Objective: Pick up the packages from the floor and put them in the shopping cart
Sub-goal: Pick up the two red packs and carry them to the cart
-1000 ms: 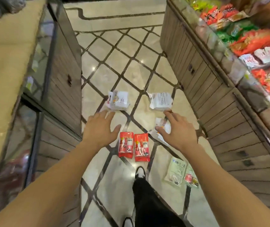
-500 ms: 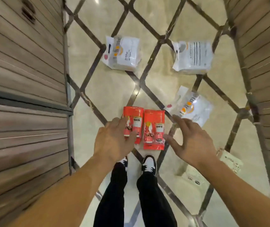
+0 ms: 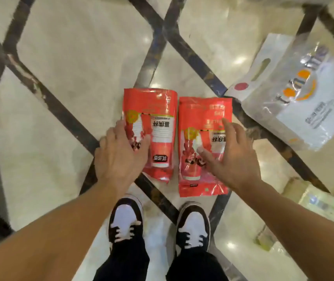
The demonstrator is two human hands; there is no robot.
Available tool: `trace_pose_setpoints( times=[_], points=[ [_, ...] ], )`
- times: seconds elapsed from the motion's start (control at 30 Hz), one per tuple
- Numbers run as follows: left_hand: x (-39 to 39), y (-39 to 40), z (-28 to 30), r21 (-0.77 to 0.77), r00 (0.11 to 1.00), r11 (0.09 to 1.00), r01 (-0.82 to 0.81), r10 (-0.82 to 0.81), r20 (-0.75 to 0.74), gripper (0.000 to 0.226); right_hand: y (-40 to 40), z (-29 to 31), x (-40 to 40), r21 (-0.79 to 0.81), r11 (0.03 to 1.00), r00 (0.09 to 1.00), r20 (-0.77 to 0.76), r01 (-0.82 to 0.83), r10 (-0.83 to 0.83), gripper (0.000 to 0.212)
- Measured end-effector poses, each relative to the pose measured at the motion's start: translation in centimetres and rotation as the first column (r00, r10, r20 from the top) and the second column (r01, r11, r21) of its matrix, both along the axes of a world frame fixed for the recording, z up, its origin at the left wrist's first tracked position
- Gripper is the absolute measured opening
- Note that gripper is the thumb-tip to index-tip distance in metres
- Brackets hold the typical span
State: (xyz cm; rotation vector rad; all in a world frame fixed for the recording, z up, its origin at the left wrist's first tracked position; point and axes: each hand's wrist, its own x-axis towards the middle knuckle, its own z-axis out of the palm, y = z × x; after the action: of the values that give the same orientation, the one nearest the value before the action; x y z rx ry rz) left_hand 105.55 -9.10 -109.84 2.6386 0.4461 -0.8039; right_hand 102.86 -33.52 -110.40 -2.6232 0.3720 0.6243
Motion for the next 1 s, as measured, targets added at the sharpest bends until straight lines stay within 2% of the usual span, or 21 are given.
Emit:
trace_pose_setpoints(
  times=[0.07,0.1,0.17,0.23,0.33,0.37,0.43,0.5,0.57,0.63,0.8,0.9,1.0],
  points=[
    [0.4,0.3,-3.0,-0.032,0.992,0.992,-0.12,0.121,0.032,0.091,-0.4,-3.4,-0.4,0.075,0.988,0.991,-0.01,0.135,-0.134,0.108],
    [0.6,0.4,-4.2,-0.096,0.981,0.977,-0.188,0.192,0.038,0.096,-0.5,-4.8,-0.6,0.143,0.964,0.974,-0.016,0.226,-0.226,0.114],
    [0.8,0.7,-6.1,-0.27,0.936,0.901,-0.339,0.352,0.001,0.097,-0.6,-6.7,-0.8,0.27,0.867,0.903,-0.027,0.42,-0.429,0.127],
    [0.9,1.0,-7.6,-0.376,0.894,0.821,-0.43,0.447,-0.046,0.09,-0.7,-8.0,-1.0,0.345,0.761,0.824,-0.077,0.55,-0.561,0.129],
    [1.2,1.5,-8.7,-0.429,0.886,0.782,-0.451,0.452,-0.108,0.088,-0.9,-9.1,-1.0,0.397,0.668,0.765,-0.167,0.63,-0.622,0.098],
    [1.3,1.6,-8.7,-0.451,0.887,0.77,-0.452,0.442,-0.134,0.087,-1.0,-9.3,-1.0,0.403,0.656,0.761,-0.194,0.638,-0.62,0.094],
    [1.7,1.7,-8.4,-0.498,0.891,0.745,-0.444,0.425,-0.159,0.071,-1.1,-9.4,-0.9,0.411,0.646,0.76,-0.239,0.643,-0.604,0.098],
    [2.0,1.8,-7.3,-0.515,0.893,0.735,-0.441,0.419,-0.167,0.057,-1.0,-8.7,-0.8,0.438,0.638,0.768,-0.256,0.633,-0.587,0.089],
    [2.0,2.0,-5.9,-0.495,0.895,0.75,-0.439,0.416,-0.162,0.064,-1.0,-7.3,-0.7,0.454,0.628,0.767,-0.25,0.632,-0.592,0.088],
    [1.9,2.4,-3.9,-0.467,0.888,0.765,-0.445,0.443,-0.122,0.076,-0.7,-4.9,-0.6,0.444,0.639,0.77,-0.235,0.628,-0.593,0.091],
    [3.2,2.4,4.2,-0.469,0.88,0.762,-0.447,0.469,-0.075,0.077,-0.7,5.3,1.5,0.433,0.701,0.807,-0.119,0.566,-0.578,0.081],
    [6.1,1.6,12.2,-0.484,0.896,0.778,-0.4,0.444,-0.027,0.079,-2.0,14.1,4.9,0.47,0.734,0.835,-0.012,0.49,-0.55,0.078],
    [9.6,0.2,22.6,-0.51,0.905,0.794,-0.331,0.42,0.068,0.091,-4.1,24.6,8.3,0.493,0.735,0.824,0.062,0.466,-0.564,0.07]
  ],
)
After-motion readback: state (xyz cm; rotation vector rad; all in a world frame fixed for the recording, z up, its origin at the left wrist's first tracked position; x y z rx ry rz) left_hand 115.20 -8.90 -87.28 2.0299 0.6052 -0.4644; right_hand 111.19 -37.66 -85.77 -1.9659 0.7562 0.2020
